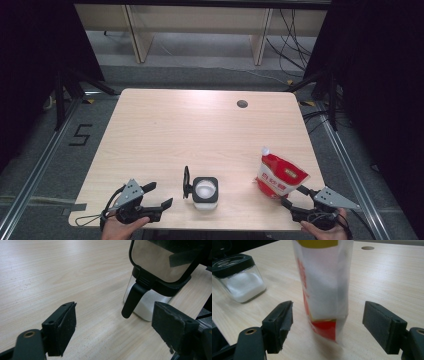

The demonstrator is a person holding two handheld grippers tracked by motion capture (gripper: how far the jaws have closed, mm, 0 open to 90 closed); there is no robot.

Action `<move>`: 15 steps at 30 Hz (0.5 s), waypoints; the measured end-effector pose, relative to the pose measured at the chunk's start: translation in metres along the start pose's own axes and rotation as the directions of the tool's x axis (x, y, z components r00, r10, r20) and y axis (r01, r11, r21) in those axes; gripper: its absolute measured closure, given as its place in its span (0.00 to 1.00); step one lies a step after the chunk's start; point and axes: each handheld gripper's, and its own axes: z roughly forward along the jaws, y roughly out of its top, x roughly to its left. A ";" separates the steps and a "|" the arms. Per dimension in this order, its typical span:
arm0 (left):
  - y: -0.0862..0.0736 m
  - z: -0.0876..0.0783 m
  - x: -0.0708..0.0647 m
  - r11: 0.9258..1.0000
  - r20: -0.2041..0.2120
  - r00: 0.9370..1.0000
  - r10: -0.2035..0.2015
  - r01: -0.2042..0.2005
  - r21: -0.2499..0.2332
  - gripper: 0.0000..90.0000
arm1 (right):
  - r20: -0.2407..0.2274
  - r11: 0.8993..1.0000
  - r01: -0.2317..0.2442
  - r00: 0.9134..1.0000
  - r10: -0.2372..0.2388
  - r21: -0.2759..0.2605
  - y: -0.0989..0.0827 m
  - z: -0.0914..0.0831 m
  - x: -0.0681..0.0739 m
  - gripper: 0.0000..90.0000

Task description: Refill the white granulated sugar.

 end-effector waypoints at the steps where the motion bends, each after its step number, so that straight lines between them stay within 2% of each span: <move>1: -0.001 0.000 -0.001 1.000 -0.001 1.000 -0.017 0.017 0.002 0.22 | 0.004 1.000 -0.004 1.000 0.003 0.017 0.000 -0.002 0.001 0.28; 2: -0.001 0.001 -0.001 1.000 -0.007 1.000 -0.016 0.016 0.003 0.22 | 0.020 0.999 0.023 1.000 -0.023 0.022 -0.001 -0.003 -0.001 0.28; 3: 0.000 0.000 -0.001 1.000 -0.008 1.000 -0.012 0.012 0.007 0.22 | 0.028 0.999 0.029 0.999 -0.030 0.023 -0.001 -0.005 -0.001 0.28; 4: 0.001 -0.001 -0.001 1.000 -0.014 1.000 -0.012 0.012 0.005 0.22 | 0.026 0.999 -0.003 1.000 0.002 0.037 -0.001 -0.006 0.000 0.28; 5: 0.002 -0.002 0.000 1.000 -0.007 1.000 0.005 -0.005 0.003 0.22 | 0.023 0.999 0.033 0.999 -0.034 0.029 -0.001 -0.007 -0.002 0.27; 7: 0.003 -0.002 0.001 1.000 -0.008 1.000 -0.016 0.016 -0.005 0.22 | 0.019 0.999 0.012 1.000 -0.013 0.040 -0.003 -0.008 -0.001 0.27; 8: 0.003 -0.002 0.001 1.000 -0.010 1.000 -0.014 0.014 0.002 0.22 | 0.013 0.998 -0.018 1.000 0.018 0.056 -0.003 -0.010 0.001 0.26; 9: 0.003 -0.001 0.000 1.000 -0.004 1.000 -0.018 0.018 -0.003 0.22 | 0.025 0.998 0.000 1.000 -0.001 0.063 -0.004 -0.009 0.002 0.26; 10: 0.004 -0.002 -0.002 0.999 -0.008 0.999 -0.033 0.033 -0.005 0.22 | 0.014 0.997 0.010 1.000 -0.011 0.083 -0.004 -0.010 0.002 0.25; 11: 0.004 -0.002 -0.002 1.000 -0.009 1.000 -0.027 0.027 0.003 0.22 | 0.028 0.996 0.009 1.000 -0.011 0.091 -0.005 -0.009 0.005 0.24; 12: 0.004 -0.001 -0.001 1.000 -0.006 1.000 -0.023 0.023 0.007 0.22 | 0.023 0.994 0.001 1.000 -0.004 0.109 -0.005 -0.010 0.007 0.24; 13: 0.004 -0.001 0.000 1.000 -0.006 1.000 -0.015 0.015 0.003 0.22 | 0.031 0.992 0.012 0.999 -0.016 0.124 -0.006 -0.011 0.008 0.24; 15: 0.005 0.000 -0.002 1.000 -0.015 0.999 -0.029 0.029 0.009 0.23 | 0.022 0.991 -0.007 1.000 0.004 0.132 -0.008 -0.011 0.010 0.23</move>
